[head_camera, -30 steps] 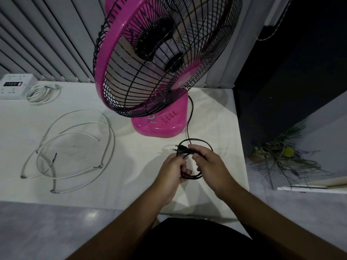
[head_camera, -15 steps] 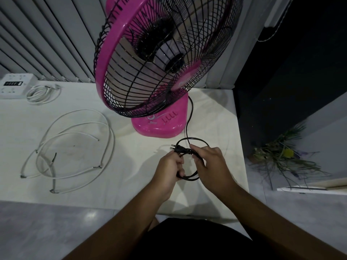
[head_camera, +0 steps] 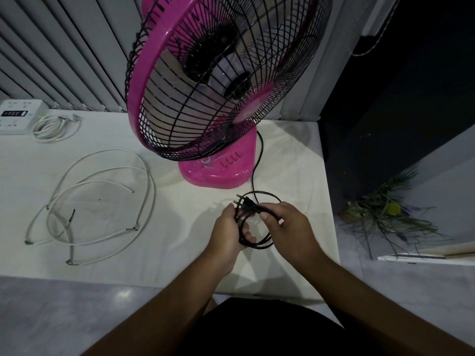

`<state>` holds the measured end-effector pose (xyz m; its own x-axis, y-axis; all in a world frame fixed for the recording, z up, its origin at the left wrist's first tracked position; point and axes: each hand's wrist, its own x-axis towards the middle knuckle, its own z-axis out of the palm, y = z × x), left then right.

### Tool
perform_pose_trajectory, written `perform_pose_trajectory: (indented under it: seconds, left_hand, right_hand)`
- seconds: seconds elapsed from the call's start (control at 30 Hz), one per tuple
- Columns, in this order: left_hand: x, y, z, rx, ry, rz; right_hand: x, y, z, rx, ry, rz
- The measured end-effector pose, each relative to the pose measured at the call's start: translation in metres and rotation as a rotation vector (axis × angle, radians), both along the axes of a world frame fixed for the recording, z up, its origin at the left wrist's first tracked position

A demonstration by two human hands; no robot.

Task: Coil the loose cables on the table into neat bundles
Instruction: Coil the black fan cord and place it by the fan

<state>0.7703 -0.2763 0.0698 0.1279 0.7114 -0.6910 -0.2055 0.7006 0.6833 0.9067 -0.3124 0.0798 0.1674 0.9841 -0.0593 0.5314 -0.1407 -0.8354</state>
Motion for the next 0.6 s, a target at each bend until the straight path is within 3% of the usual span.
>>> perform_pose_trajectory:
  seconds: [0.2,0.37,0.5,0.6]
  left_hand:
    - [0.009,-0.001,0.008,0.135,0.039,-0.22]
    - [0.008,-0.003,0.003,0.294,0.206,-0.346]
    - [0.003,-0.002,-0.002,0.243,0.015,-0.327]
    - [-0.006,-0.002,-0.007,0.367,0.073,-0.386]
  right_hand:
    - [0.0,0.002,-0.005,0.194,-0.364,-0.061]
    - [0.003,0.005,-0.009,0.188,-0.349,-0.061]
    - [0.003,0.011,-0.01,0.122,-0.397,-0.102]
    - [0.005,0.012,-0.011,0.08,-0.397,-0.149]
